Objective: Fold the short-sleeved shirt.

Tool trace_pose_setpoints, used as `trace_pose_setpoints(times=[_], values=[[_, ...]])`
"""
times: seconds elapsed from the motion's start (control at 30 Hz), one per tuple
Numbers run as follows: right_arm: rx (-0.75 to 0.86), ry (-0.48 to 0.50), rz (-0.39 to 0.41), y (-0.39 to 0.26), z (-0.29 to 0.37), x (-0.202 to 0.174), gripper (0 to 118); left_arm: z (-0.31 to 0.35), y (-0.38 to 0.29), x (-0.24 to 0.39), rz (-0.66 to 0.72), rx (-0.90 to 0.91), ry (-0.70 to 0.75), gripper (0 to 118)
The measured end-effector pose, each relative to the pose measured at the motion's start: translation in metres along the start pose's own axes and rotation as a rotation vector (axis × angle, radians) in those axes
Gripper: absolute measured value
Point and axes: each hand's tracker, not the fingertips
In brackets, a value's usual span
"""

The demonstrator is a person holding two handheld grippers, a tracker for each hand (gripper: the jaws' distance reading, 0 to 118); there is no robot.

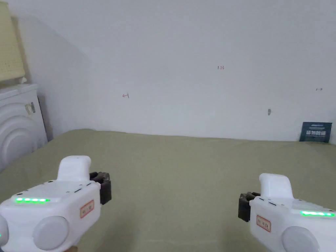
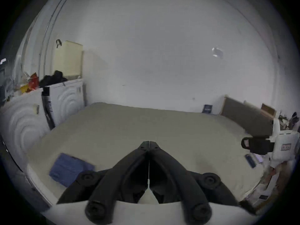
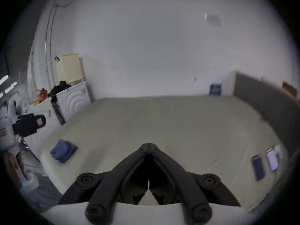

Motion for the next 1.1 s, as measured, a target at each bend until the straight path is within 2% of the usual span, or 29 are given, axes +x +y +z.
trace_pose_setpoints(times=[0.07, 0.2, 0.27, 0.37, 0.43, 0.47, 0.5, 0.53, 0.57, 0.6, 0.63, 0.8, 0.9, 1.0, 1.1], values=[[0.091, -0.089, 0.045, 0.006, 0.021, 0.017, 0, 0.001, -0.01, 0.034, 0.032, -0.03, -0.058, 1], [0.185, -0.21, 0.16, -0.005, 0.047, 0.042, 1, 0.013, -0.033, 0.096, -0.024, 0.007, 0.012, 1], [0.216, -0.26, 0.178, -0.016, 0.053, 0.05, 1, 0.019, -0.043, 0.112, -0.033, 0.049, 0.001, 1], [0.206, -0.267, 0.184, -0.027, 0.053, 0.058, 1, 0.019, -0.039, 0.13, -0.117, 0.05, -0.003, 1], [0.219, -0.3, 0.147, -0.028, 0.056, 0.063, 1, 0.021, -0.037, 0.136, -0.184, 0.078, 0.021, 4], [0.226, -0.299, 0.129, -0.026, 0.058, 0.066, 1, 0.023, -0.035, 0.136, -0.183, 0.083, 0.026, 10], [0.236, -0.304, 0.116, -0.024, 0.059, 0.068, 5, 0.022, -0.032, 0.142, -0.179, 0.094, 0.019, 38], [0.239, -0.312, 0.114, -0.021, 0.059, 0.069, 20, 0.023, -0.029, 0.14, -0.179, 0.102, 0.009, 75], [0.243, -0.318, 0.114, -0.019, 0.06, 0.071, 50, 0.022, -0.027, 0.14, -0.182, 0.097, -0.002, 107], [0.248, -0.319, 0.115, -0.015, 0.061, 0.072, 101, 0.019, -0.026, 0.139, -0.182, 0.09, -0.011, 118], [0.241, -0.31, 0.114, -0.011, 0.06, 0.074, 118, 0.016, -0.025, 0.144, -0.176, 0.08, -0.003, 118], [0.265, -0.313, 0.111, -0.014, 0.07, 0.079, 118, 0.012, -0.029, 0.143, -0.134, 0.09, 0.003, 118], [0.215, -0.339, 0.099, -0.019, 0.06, 0.079, 118, 0.012, -0.035, 0.141, -0.117, 0.083, 0.015, 118], [0.215, -0.328, 0.066, -0.024, 0.061, 0.084, 118, 0.011, -0.035, 0.141, -0.127, 0.062, 0.006, 118], [0.205, -0.355, 0.073, -0.025, 0.062, 0.085, 118, 0.012, -0.033, 0.14, -0.153, 0.075, 0.031, 118]])
